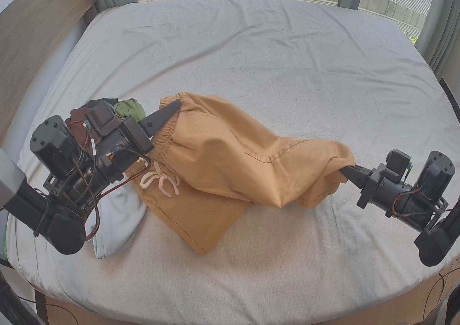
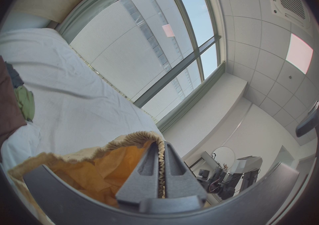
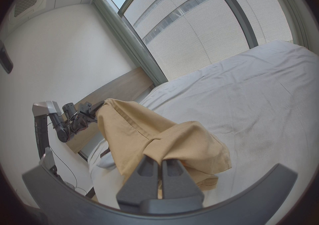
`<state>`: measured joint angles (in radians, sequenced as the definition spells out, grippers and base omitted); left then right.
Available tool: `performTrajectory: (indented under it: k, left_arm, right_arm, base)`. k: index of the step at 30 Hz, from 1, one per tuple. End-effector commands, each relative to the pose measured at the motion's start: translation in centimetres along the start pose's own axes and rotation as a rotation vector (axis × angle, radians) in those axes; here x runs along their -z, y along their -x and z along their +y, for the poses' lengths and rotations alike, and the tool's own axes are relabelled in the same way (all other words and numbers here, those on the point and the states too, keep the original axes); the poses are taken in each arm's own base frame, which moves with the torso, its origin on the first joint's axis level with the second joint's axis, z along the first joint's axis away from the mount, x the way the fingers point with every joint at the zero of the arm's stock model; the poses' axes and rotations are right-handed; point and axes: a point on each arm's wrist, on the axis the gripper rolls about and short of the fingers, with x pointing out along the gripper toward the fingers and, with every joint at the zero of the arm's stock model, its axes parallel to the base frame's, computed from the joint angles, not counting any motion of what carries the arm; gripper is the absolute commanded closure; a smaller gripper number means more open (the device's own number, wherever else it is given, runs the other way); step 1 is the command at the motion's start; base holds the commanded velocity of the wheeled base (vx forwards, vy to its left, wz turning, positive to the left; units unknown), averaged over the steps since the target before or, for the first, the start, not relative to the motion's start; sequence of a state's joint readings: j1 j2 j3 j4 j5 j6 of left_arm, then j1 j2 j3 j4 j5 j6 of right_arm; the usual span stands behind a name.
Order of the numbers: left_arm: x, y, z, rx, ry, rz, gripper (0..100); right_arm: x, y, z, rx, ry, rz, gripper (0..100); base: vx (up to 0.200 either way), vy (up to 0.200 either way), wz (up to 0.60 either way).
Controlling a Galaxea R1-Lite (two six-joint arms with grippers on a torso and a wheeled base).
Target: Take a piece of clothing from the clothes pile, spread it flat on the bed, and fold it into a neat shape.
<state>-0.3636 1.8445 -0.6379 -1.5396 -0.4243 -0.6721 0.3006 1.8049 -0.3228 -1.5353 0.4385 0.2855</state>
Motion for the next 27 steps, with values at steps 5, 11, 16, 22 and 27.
performTrajectory:
  k: [5,11,16,22,27]
  left_arm:
    - [1.5,0.2,5.6,-0.144,0.019,0.03,100]
    - [1.7,0.2,5.9,-0.149,0.023,0.037,100]
    - [1.7,0.2,5.9,-0.147,0.021,0.035,100]
    - [1.6,0.2,5.7,-0.144,0.019,0.033,100]
    - [1.6,0.2,5.7,-0.144,0.017,0.033,100]
  right_arm:
    - [6.7,0.0,-1.8,0.037,-0.001,0.262,100]
    - [8.9,-0.1,-2.5,0.015,-0.021,0.346,100]
    - [9.5,0.2,-2.4,0.011,-0.037,0.374,100]
    - [9.6,0.1,-2.5,-0.009,-0.042,0.379,0]
    - [9.3,0.2,-2.7,-0.006,-0.051,0.368,0]
  base:
    - [0.0,0.0,0.0]
    - [0.0,0.0,0.0]
    - [0.0,0.0,0.0]
    - [0.0,0.0,0.0]
    - [0.0,0.0,0.0]
